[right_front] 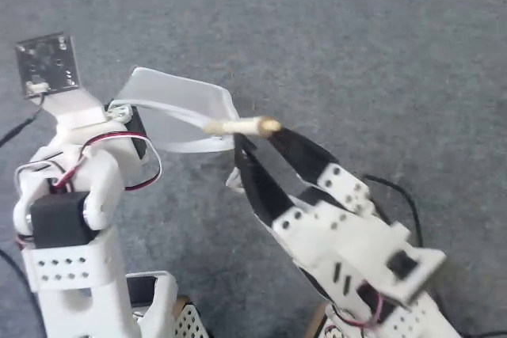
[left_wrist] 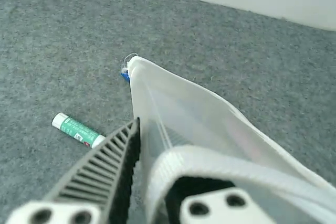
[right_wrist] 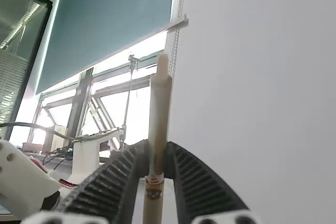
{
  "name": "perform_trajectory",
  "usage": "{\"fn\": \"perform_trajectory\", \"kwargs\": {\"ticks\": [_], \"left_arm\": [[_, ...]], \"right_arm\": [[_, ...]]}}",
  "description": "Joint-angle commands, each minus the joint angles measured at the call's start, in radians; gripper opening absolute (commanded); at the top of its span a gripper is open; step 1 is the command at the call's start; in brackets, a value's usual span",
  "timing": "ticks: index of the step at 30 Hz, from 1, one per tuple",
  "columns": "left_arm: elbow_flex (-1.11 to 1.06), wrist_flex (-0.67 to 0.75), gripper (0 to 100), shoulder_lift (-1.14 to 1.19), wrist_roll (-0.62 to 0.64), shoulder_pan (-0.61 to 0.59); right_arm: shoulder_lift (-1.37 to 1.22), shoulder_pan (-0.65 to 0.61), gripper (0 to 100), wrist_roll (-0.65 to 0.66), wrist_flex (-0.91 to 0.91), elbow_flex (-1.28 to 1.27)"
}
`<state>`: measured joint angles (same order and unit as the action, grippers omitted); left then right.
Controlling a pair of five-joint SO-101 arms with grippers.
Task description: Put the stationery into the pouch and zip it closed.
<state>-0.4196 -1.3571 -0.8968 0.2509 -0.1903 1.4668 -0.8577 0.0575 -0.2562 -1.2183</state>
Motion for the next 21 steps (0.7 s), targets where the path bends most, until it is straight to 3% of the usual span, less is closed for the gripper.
{"fn": "perform_trajectory", "kwargs": {"ticks": [1,8,17,21], "left_arm": [[0.018,0.025,1,-0.008,0.02,0.006],[0.018,0.025,1,-0.008,0.02,0.006],[0.018,0.023,1,-0.008,0.02,0.006],[0.016,0.023,1,-0.008,0.02,0.006]], "right_arm": [[-0.113,-0.008,0.6,0.012,-0.099,0.009],[-0.323,-0.008,0.6,0.012,-0.208,0.009],[-0.484,-0.01,1.5,0.021,-0.193,-0.002],[-0.552,-0.01,16.2,0.021,-0.193,0.002]]}}
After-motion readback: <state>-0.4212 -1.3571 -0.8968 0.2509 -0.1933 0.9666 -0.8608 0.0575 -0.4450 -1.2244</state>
